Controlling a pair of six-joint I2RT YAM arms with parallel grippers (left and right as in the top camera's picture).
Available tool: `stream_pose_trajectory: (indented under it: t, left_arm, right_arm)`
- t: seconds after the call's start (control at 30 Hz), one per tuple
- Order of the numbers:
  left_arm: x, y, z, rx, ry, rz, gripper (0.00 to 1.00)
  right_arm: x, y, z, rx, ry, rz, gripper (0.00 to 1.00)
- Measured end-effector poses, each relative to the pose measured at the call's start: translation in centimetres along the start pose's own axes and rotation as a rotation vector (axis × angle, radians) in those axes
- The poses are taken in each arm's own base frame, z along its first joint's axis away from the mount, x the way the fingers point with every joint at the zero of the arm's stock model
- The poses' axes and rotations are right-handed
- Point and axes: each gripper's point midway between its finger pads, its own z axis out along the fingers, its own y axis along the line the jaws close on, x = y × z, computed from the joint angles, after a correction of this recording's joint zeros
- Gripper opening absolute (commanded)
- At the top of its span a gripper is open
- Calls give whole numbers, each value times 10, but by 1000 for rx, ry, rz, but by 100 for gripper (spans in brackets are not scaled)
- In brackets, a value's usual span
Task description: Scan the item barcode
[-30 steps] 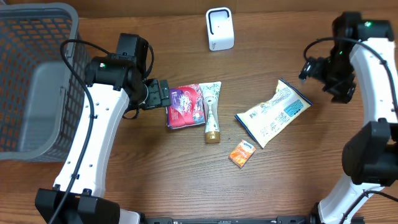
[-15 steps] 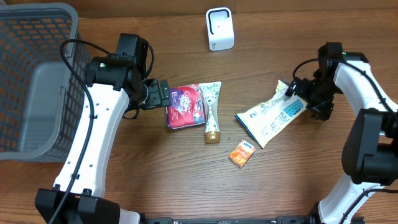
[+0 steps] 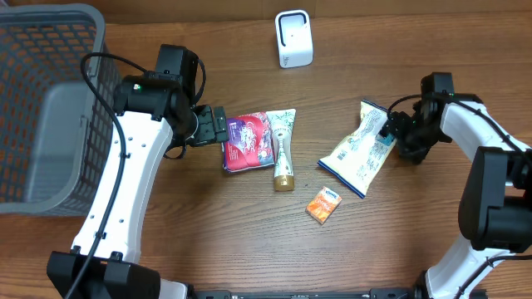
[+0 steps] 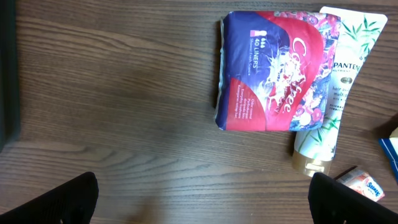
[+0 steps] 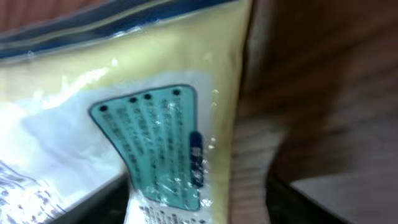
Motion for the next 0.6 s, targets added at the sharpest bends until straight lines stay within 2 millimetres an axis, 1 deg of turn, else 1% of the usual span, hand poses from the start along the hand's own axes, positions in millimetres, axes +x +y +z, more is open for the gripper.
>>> stream_pose_trajectory:
  t: [0.07,0.13,0.2,0.27,0.33,0.4,0.47,0.53,0.57,0.6]
  left_arm:
    - [0,0,0,0,0,0,100]
    - [0,0,0,0,0,0,100]
    - [0,0,0,0,0,0,100]
    - [0,0,0,0,0,0,100]
    - [0,0,0,0,0,0,100]
    - [0,0,0,0,0,0,100]
    - [0,0,0,0,0,0,100]
    - [0,0,0,0,0,0,100]
    - [0,0,0,0,0,0,100]
    - [0,0,0,0,0,0,100]
  right_arm:
    - [-2,3,1,-17,-10,4,49]
    - [-2,4,2,-25,-12,2,49]
    - [-4,7,3,-45,-15,-2,51]
    - [-6,13,3,-73,-20,-8,59]
    - [-7,17,3,-93,-26,-13,62]
    - [-8,19,3,-105,-28,-14,61]
    - [-8,20,3,-105,-30,-17,49]
    - [-8,19,6,-86,-38,-24,26]
    - [-8,19,8,-73,-42,-33,11]
    - [-7,20,12,-65,-42,-49,4]
